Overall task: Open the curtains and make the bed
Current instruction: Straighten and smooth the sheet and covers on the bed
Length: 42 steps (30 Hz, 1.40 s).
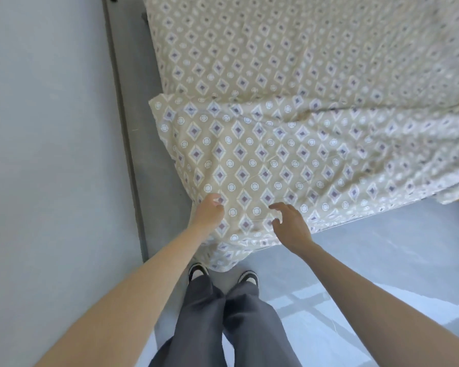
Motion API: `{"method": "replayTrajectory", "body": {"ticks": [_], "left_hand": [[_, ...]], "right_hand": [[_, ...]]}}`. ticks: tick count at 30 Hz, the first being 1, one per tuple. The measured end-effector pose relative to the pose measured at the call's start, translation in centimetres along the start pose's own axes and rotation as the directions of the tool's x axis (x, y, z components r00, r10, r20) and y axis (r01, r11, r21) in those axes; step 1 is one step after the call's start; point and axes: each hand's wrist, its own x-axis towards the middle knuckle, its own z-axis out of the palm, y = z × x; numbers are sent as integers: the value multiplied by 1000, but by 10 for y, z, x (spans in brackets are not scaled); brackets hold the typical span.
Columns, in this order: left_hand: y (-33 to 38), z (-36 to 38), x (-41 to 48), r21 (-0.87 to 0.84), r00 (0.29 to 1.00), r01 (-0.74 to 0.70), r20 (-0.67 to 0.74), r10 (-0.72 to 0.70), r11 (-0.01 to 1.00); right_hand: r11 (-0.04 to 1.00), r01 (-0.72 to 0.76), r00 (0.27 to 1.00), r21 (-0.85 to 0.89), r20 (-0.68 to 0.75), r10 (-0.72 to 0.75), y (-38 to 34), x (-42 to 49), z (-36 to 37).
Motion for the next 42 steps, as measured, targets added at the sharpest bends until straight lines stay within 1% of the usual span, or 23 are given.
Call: {"method": "replayTrajectory", "body": {"ticks": [1, 5, 8, 9, 11, 16, 22, 27, 32, 37, 42], "left_hand": [[15, -4, -3, 30, 1000, -12, 10, 12, 999], [109, -9, -31, 148, 984, -166, 82, 156, 975], [176, 2, -49, 197, 961, -269, 121, 249, 943], [188, 4, -52, 203, 954, -292, 129, 270, 935], [227, 18, -67, 217, 931, -354, 172, 321, 910], [303, 65, -89, 223, 886, -457, 202, 417, 861], [379, 141, -99, 245, 855, -513, 234, 463, 823], [436, 212, -101, 267, 857, -515, 203, 475, 815], [476, 279, -89, 293, 899, -438, 117, 423, 850], [500, 319, -66, 323, 911, -409, 85, 404, 854], [515, 339, -14, 265, 942, -331, 46, 331, 906]], "right_hand": [[1000, -4, 1000, 4, 7, 4, -1, -2, -14], [997, -45, 995, 63, -82, 51, 2, -24, -101], [992, -99, 986, 72, -128, 108, 21, -39, -159], [990, -121, 982, 69, -137, 129, 27, -41, -171], [982, -166, 969, 93, -167, 180, 46, -56, -208], [967, -223, 942, 126, -226, 247, 100, -84, -289], [958, -243, 923, 153, -269, 277, 176, -90, -369], [964, -178, 930, 199, -285, 231, 240, -76, -431], [973, -133, 954, 187, -242, 177, 299, -59, -495], [977, -118, 966, 175, -206, 154, 340, -26, -531], [985, -80, 987, 150, -130, 100, 362, 26, -548]]}}
